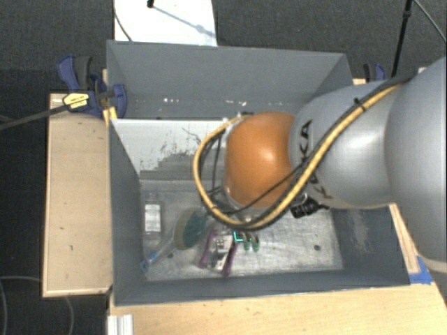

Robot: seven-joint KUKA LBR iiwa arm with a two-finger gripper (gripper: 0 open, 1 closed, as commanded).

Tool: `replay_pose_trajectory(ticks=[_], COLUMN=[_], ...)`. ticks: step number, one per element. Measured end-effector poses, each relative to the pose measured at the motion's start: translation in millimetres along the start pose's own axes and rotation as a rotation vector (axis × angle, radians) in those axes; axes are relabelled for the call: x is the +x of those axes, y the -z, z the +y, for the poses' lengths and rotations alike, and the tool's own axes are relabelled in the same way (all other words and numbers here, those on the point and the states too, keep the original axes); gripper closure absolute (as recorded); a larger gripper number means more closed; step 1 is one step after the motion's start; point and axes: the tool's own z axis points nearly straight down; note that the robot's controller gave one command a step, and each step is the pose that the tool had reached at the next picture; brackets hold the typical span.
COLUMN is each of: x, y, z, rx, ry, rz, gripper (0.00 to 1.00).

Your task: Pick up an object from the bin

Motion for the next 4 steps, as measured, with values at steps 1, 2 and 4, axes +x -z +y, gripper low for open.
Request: replay_pose_trajectory(ticks=[1, 2, 4], x=[-41.3, -58.0, -94.1], y=[-52, -68, 128], z=[-10, 14, -51], rx=[-0.007, -0.004, -0.001], ry=[0.164, -0.156, 0.034], rz=[-0.03, -0.011, -0.018], gripper=[0.0, 0.0, 1.0])
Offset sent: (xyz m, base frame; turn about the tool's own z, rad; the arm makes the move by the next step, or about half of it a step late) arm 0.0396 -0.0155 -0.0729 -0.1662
